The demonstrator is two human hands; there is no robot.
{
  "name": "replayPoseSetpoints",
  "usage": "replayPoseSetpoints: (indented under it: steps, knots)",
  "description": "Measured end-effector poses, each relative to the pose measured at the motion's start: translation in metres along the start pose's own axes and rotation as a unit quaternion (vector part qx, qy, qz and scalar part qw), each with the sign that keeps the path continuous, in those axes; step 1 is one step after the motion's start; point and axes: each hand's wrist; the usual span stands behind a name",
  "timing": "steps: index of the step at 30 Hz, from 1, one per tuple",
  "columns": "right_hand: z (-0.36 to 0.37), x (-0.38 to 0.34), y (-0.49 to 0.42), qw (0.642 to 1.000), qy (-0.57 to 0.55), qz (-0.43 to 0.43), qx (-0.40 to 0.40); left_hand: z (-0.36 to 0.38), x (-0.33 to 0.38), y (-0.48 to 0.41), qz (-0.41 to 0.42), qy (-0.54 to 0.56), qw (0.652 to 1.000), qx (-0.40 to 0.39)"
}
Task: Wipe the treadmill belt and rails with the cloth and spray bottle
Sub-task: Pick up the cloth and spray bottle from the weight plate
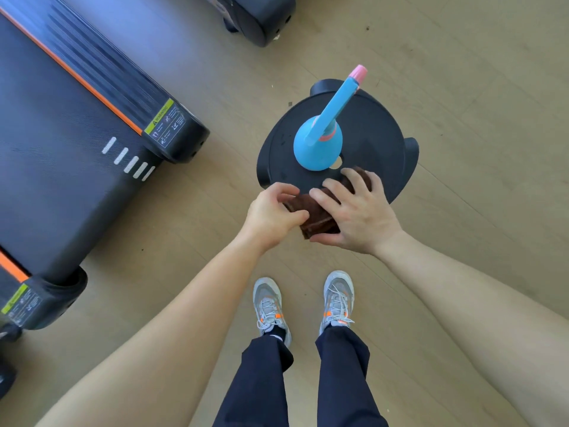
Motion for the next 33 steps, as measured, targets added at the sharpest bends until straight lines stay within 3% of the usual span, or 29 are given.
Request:
replayPoseSetpoints:
  steps: [3, 7, 10, 14, 19, 24, 29, 33]
  knots:
    - [0.011, -0.017, -0.003, 0.998, 0.025, -0.004, 0.063, -0.025, -0.014, -0.001, -0.033, 0.020, 0.996, 0.077]
    - [0.005, -0.039, -0.006, 0.999, 0.025, 0.003, 0.045, -0.043, -0.011, 0.006, -0.039, -0.006, 0.990, 0.133]
    - [-0.019, -0.042, 0.002, 0.995, -0.043, 0.090, 0.003, -0.052, 0.013, 0.015, 0.008, -0.001, 0.991, 0.135]
    - [-0.061, -0.028, 0.021, 0.962, -0.105, 0.252, 0.019, -0.059, 0.049, 0.027, 0.109, 0.013, 0.983, 0.146]
    - [-0.102, 0.004, 0.028, 0.910, -0.151, 0.383, 0.054, -0.059, 0.070, 0.010, 0.188, -0.111, 0.972, 0.088]
    - [-0.111, 0.028, 0.006, 0.887, -0.167, 0.423, 0.082, -0.039, 0.090, -0.030, 0.253, -0.170, 0.951, 0.049]
    - [-0.095, 0.047, 0.003, 0.881, -0.168, 0.436, 0.073, -0.012, 0.100, -0.054, 0.346, -0.128, 0.926, 0.084]
    - [-0.090, 0.056, 0.015, 0.877, -0.167, 0.444, 0.070, -0.001, 0.111, -0.054, 0.352, -0.078, 0.929, 0.087]
Point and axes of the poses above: each hand's wrist, its own y-axis away from the middle knuckle, its own z-axis out of the palm, x = y × z, and after that the axes turned 7 degrees about -y, right-handed
